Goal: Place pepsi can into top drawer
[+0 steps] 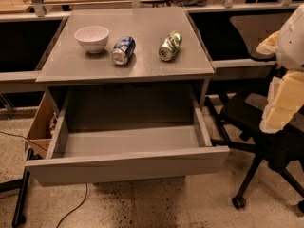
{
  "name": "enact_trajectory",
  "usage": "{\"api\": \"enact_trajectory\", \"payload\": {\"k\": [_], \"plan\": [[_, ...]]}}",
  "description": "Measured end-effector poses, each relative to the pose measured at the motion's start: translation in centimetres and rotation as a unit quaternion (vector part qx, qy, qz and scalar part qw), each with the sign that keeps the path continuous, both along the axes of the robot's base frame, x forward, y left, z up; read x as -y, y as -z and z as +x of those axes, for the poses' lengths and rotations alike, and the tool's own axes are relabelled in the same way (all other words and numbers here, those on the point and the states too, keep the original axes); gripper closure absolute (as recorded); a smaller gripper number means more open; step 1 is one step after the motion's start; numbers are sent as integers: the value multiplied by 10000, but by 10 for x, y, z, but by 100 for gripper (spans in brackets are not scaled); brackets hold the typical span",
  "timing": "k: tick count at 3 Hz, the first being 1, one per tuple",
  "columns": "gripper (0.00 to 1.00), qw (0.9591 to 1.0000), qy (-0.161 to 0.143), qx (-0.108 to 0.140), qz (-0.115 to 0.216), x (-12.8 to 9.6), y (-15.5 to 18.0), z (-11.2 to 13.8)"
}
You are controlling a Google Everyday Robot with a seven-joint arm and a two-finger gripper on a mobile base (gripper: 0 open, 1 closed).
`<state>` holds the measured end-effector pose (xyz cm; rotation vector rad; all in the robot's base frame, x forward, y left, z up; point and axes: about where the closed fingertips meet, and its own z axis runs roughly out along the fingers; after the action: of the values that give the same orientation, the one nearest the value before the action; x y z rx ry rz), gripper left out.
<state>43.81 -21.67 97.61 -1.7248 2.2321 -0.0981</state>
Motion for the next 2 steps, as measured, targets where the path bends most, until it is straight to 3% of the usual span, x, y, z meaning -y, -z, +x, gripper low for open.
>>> {"api": "enact_trajectory", "payload": {"k": [1,2], "plan": [[0,10000,0,0,0,0,0,0],[0,9997,165,186,1,-3,-11,9]]}}
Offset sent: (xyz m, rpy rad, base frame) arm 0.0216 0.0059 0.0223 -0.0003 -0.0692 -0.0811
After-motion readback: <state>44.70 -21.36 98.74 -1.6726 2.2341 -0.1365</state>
